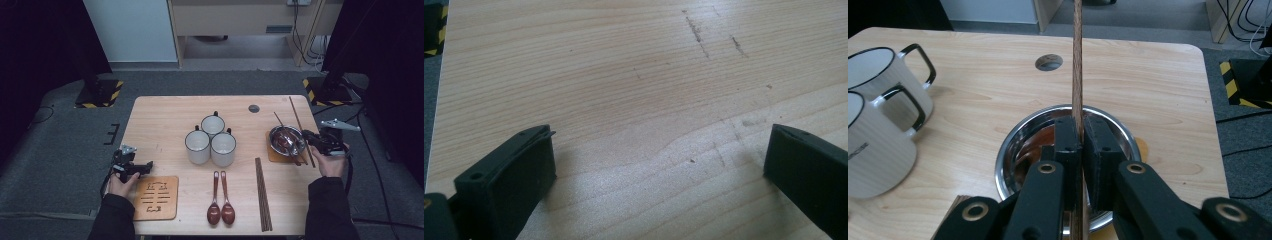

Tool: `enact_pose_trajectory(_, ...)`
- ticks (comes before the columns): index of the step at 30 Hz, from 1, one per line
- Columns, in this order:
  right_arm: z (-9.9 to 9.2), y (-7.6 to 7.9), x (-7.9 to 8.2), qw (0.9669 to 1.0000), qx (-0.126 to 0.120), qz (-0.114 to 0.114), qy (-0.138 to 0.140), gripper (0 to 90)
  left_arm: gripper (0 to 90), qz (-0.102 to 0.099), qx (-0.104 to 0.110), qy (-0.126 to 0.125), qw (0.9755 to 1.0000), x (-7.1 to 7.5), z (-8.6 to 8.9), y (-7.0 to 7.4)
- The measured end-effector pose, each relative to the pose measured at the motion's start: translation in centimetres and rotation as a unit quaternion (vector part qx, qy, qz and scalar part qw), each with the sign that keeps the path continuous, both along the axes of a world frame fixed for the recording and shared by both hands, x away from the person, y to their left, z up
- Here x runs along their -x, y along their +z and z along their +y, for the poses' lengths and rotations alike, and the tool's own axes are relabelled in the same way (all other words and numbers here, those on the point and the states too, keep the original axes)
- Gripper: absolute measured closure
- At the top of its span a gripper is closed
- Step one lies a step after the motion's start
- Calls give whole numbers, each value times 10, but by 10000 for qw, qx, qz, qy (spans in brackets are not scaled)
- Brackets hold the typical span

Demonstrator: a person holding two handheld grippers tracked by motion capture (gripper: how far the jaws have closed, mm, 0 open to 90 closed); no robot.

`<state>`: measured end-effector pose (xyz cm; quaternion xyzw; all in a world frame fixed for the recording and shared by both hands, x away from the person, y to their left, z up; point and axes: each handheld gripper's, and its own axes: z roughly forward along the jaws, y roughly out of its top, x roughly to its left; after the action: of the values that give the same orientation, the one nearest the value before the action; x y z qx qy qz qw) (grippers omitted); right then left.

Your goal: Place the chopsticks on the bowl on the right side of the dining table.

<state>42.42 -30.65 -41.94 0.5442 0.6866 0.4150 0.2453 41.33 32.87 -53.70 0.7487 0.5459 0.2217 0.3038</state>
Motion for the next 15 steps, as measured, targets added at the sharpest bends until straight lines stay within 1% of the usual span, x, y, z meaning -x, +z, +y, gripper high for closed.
enact_pose_trajectory(8, -8, -6, -14, 10000, 5, 36, -58, 855, 0, 0, 0, 0, 10000, 0, 0, 0)
enact_pose_trajectory(15, -13, -14, -24, 9999, 25, 113, -74, 855, 0, 0, 0, 1, 10000, 0, 0, 0)
